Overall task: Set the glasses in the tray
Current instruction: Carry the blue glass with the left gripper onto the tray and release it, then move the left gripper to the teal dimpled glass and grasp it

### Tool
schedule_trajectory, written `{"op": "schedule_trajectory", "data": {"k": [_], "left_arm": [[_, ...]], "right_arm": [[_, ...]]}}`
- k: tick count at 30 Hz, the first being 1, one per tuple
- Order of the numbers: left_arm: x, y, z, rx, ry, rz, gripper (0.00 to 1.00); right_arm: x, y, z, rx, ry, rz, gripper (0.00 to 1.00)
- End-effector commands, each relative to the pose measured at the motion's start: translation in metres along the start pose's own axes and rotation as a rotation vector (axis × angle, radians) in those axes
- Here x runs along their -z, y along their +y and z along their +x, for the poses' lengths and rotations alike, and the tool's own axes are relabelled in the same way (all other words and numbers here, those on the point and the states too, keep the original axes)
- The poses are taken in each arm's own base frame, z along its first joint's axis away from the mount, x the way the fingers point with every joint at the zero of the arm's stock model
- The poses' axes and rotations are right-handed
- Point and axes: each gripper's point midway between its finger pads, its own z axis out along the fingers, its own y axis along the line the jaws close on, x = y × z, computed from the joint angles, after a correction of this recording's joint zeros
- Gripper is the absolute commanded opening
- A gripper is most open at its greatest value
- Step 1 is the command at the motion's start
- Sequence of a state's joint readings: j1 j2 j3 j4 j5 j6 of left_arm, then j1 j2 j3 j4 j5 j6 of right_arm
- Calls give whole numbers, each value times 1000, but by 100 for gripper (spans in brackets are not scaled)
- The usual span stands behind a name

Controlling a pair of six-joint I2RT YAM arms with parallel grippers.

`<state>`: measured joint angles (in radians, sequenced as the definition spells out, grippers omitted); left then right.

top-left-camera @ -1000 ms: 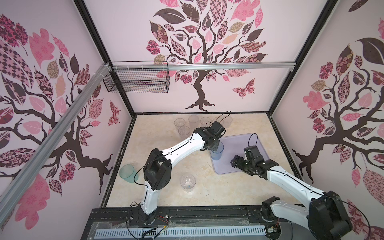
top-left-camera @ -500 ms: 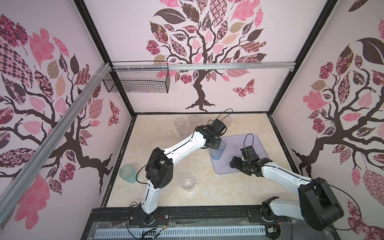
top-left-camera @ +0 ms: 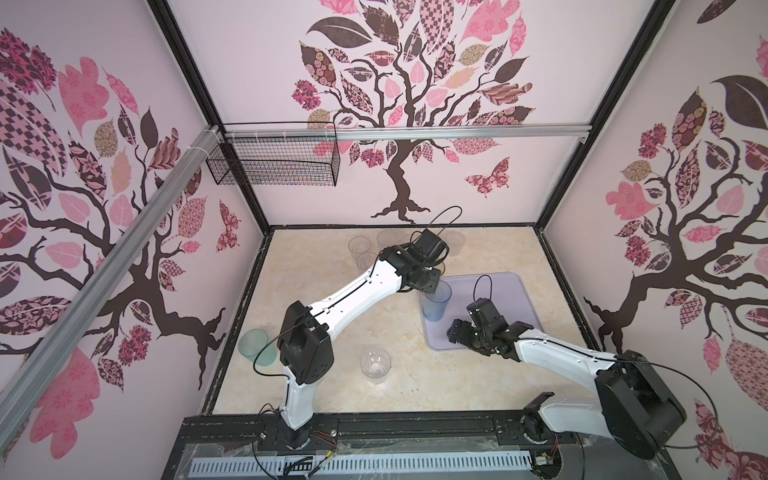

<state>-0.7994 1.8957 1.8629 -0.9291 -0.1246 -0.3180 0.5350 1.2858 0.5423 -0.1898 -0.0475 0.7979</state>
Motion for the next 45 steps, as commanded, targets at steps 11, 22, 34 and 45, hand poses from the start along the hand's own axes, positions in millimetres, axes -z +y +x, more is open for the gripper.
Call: {"op": "schedule_trajectory", "data": {"k": [11, 22, 34, 45], "left_arm": [[92, 60, -16, -1, -241, -103, 38], [165, 224, 97, 441, -216, -371, 56], [152, 301, 228, 867, -84, -581, 65], [163, 342, 271, 1079, 0, -814, 80]], "right_arm": [[41, 5, -23, 77, -63, 83, 88], [74, 93, -35, 434, -226, 161, 88], [72, 111, -19, 461, -206, 58, 89], [66, 92, -6, 436, -186, 51, 89]]}}
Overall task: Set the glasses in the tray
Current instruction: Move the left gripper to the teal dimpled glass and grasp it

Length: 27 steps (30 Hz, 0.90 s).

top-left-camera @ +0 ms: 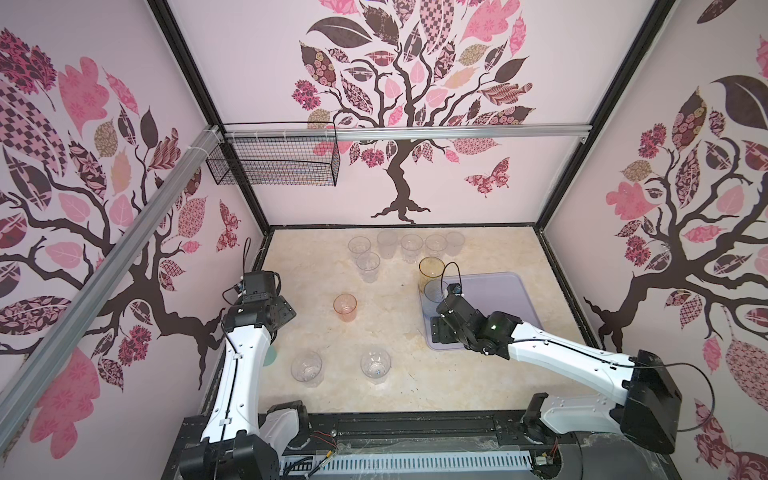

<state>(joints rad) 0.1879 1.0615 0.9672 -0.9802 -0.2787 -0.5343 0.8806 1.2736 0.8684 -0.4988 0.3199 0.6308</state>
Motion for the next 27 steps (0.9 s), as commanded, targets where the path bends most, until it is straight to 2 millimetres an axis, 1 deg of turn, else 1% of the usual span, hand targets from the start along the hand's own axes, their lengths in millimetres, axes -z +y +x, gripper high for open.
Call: {"op": "schedule_trajectory", "data": {"k": [1, 4, 6, 9, 12, 16, 18, 21, 24, 27], "left_arm": [[-6, 21, 0, 66, -8, -99, 80], [-9, 21, -6, 76, -35, -97, 79], [-13, 23, -7, 85, -41, -114, 79], [-27, 24, -4, 112, -27, -121, 77], [-39, 26, -2, 147, -25, -133, 75], [-44, 31, -3, 160, -39, -159, 75], [-48, 30, -1, 167, -22, -141, 74], [-59, 20, 4, 177, 17, -90, 73], [-72, 6, 5, 184, 59, -42, 70], [-81, -4, 4, 178, 107, -14, 61]], "right_arm": [[4, 5, -3, -14, -10, -27, 89], [2, 6, -1, 9, 9, -22, 89], [5, 4, -3, 22, 13, -6, 90], [11, -1, -6, 24, -1, 11, 90], [11, -4, -3, 19, 6, 21, 90], [9, -5, 1, -2, 30, 34, 90], [9, -4, 1, -18, 30, 25, 90], [10, 2, -1, -23, 38, 10, 90], [8, 5, -5, -29, 37, 13, 90], [6, 8, -6, -47, 36, 1, 90]]}}
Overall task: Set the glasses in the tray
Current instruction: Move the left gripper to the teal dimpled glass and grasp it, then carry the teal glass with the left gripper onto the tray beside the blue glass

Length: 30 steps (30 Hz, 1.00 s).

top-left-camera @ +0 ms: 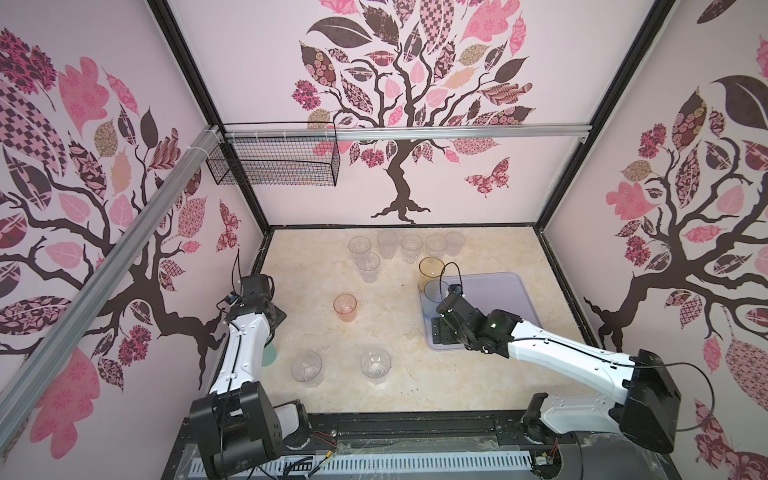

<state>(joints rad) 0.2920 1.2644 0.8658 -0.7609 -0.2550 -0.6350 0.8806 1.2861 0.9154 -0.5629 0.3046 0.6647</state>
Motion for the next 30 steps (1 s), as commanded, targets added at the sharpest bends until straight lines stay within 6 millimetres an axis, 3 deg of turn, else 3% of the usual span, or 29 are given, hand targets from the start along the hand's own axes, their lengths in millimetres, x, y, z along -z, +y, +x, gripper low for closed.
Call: {"op": "schedule_trajectory", "data": {"k": [1, 10, 12, 13, 14, 20, 24, 30], "left_arm": [[-9, -14, 2, 4, 44, 63, 56], [-13, -11, 12, 14, 75, 62, 31], [-11, -9, 11, 15, 64, 58, 17], [-9, -10, 10, 14, 58, 64, 4], [-7, -11, 9, 11, 56, 76, 0], [8, -17, 9, -1, 45, 133, 0], [44, -31, -6, -36, -25, 207, 0], [131, -89, -2, -236, -130, 365, 0]], "right_arm": [[0, 8, -4, -29, 8, -10, 90], [-3, 15, -4, -43, 11, -36, 90], [-2, 16, -7, -46, 3, -42, 90], [-2, 17, -7, -48, 4, -42, 90], [-2, 17, -6, -48, 6, -45, 90], [-4, 25, -3, -70, 27, -85, 91], [1, 31, -7, -77, 19, -125, 91], [19, 25, -29, -139, -53, -182, 92]]}}
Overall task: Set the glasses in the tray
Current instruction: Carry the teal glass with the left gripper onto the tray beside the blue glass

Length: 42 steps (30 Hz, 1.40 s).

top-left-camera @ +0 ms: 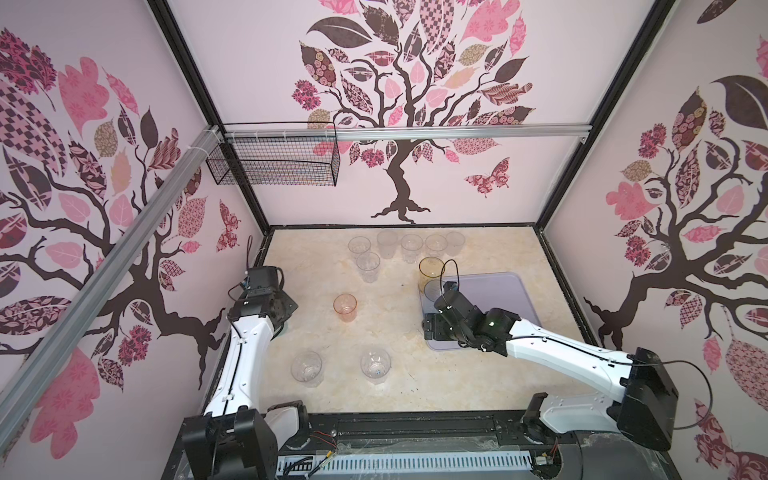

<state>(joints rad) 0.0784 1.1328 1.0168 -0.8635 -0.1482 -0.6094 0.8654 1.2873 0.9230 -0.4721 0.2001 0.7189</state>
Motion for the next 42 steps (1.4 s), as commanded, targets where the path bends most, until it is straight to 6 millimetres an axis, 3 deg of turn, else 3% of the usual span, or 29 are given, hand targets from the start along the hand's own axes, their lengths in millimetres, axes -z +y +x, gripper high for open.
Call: {"op": "schedule_trajectory", "data": {"k": [1, 4, 6, 10, 14, 20, 26, 35, 42], "left_arm": [[52, -43, -12, -114, -91, 95, 0], [87, -91, 9, -254, -109, 190, 0], [104, -124, 35, -358, -100, 254, 0], [122, -184, 123, -631, 35, 383, 0], [131, -210, 199, -849, 162, 455, 0], [139, -248, 283, -1009, 282, 568, 0], [121, -276, 321, -1070, 315, 552, 0], [100, -306, 347, -1145, 340, 534, 0], [82, -314, 354, -1179, 388, 511, 0]], "right_arm": [[21, -2, -25, -65, -62, -51, 92], [27, -25, -36, -131, -97, -47, 92], [28, -42, -41, -175, -112, -36, 92], [30, -73, -49, -234, -129, 16, 92], [29, -89, -54, -249, -141, 49, 93], [23, -113, -52, -321, -134, 50, 94], [21, -128, -39, -329, -119, 81, 95], [18, -143, -31, -346, -116, 108, 95], [18, -151, -26, -341, -112, 126, 96]]}}
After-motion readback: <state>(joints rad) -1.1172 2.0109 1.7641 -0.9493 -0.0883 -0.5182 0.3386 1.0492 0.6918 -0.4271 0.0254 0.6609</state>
